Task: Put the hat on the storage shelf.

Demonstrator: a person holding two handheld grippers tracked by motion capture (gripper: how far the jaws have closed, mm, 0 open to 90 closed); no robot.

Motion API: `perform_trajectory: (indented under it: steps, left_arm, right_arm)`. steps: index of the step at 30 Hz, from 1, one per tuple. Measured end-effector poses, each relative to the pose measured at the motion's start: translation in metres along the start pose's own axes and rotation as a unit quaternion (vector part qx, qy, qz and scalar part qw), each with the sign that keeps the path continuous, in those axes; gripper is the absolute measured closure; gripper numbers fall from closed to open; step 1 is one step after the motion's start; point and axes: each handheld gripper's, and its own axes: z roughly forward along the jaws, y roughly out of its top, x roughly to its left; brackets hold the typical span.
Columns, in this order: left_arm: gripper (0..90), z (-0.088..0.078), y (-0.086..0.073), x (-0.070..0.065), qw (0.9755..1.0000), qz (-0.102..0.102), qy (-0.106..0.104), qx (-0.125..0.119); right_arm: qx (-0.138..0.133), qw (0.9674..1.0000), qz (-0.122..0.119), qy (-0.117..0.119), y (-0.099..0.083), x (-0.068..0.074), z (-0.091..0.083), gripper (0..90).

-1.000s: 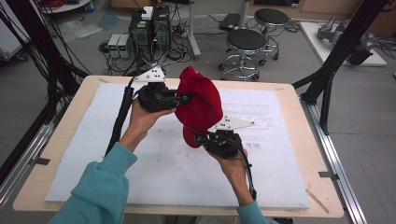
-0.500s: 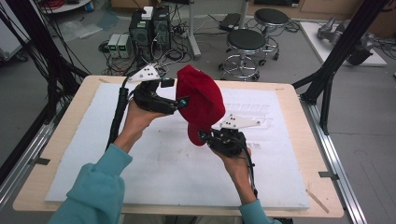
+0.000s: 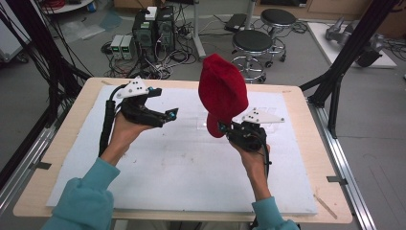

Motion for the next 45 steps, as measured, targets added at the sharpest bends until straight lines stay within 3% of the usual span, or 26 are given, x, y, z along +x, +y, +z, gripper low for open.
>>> perform_trajectory:
  steps: [7, 18, 27, 32, 35, 45]
  left_arm:
    - [7.0, -0.015, -0.038, 0.001, 0.9994, -0.002, 0.017, 0.029]
    - [7.0, -0.045, -0.091, 0.012, 0.9979, -0.036, 0.042, 0.033]
    - [7.0, -0.07, -0.125, 0.015, 0.9967, -0.054, 0.058, 0.019]
    - [7.0, -0.084, -0.145, 0.017, 0.9953, -0.063, 0.074, -0.002]
    - [7.0, -0.089, -0.153, 0.017, 0.9946, -0.067, 0.078, -0.014]
    - [7.0, -0.098, -0.169, 0.017, 0.9928, -0.088, 0.08, -0.017]
  right_arm:
    - [-0.013, 0.9996, -0.012, -0.023, 0.009, -0.012, -0.003, 84.7]
    - [-0.019, 0.9975, -0.019, -0.066, 0.012, -0.035, -0.003, 84.7]
    - [-0.016, 0.9964, -0.009, -0.083, 0.006, -0.054, 0.012, 84.7]
    - [-0.009, 0.9956, -0.004, -0.093, 0.003, -0.061, 0.02, 84.7]
    - [-0.006, 0.9954, 0.0, -0.096, 0.001, -0.064, 0.023, 84.7]
    - [-0.003, 0.9949, 0.013, -0.1, -0.004, -0.072, 0.034, 84.7]
